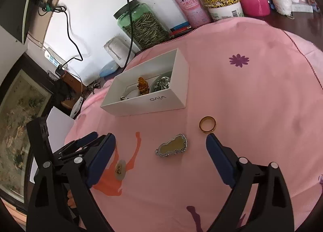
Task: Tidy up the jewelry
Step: 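Grasp the small beige ring with the left gripper, then grasp the gold ring with the right gripper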
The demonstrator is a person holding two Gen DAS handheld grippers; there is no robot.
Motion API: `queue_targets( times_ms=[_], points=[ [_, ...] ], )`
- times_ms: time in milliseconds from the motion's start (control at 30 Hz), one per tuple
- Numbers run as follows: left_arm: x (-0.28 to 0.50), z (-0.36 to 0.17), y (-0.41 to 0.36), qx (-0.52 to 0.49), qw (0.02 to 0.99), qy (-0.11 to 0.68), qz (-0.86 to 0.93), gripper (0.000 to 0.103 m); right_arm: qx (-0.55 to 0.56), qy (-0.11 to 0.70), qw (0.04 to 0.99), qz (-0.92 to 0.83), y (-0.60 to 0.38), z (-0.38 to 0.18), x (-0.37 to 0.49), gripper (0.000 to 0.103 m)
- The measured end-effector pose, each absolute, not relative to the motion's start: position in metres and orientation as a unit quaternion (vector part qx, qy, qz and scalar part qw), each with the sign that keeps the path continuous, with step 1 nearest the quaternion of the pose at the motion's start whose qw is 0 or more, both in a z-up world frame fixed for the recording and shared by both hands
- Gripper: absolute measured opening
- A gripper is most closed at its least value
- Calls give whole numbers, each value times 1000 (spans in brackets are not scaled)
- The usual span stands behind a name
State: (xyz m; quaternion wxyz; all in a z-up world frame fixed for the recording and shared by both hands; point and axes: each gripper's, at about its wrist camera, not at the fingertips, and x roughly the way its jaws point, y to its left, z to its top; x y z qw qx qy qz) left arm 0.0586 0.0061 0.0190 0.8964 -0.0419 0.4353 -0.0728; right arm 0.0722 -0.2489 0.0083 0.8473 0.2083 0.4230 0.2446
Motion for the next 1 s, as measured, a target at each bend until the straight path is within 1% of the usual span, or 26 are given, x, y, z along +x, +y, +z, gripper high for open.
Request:
queue_targets(
  times_ms=[33, 100, 233, 333, 533, 667, 800, 867, 1000],
  points=[
    [60, 16, 4, -42, 893, 441, -82, 56, 208, 422, 848, 245, -249, 9, 70, 87],
    [60, 12, -2, -37, 888, 449, -93, 46, 208, 421, 849, 244, -249, 9, 69, 87],
    [56, 9, -15, -11, 888, 447, -107, 38, 211, 420, 849, 242, -251, 10, 68, 87],
    [57, 6, -23, 25, 893, 442, -86, 22, 209, 417, 851, 241, -252, 11, 68, 87],
    [55, 9, -21, 38, 900, 429, -61, 22, 191, 415, 860, 228, -250, 12, 68, 81],
    [58, 12, -12, 18, 900, 431, -55, 22, 190, 425, 854, 232, -248, 7, 71, 72],
    [60, 10, -7, 11, 898, 436, -51, 22, 164, 417, 869, 209, -245, 8, 71, 64],
    [60, 10, -8, 11, 898, 437, -52, 22, 149, 414, 878, 187, -246, 7, 72, 56],
    [60, 9, -9, 13, 897, 438, -52, 22, 115, 416, 889, 152, -245, 2, 78, 50]
  ],
)
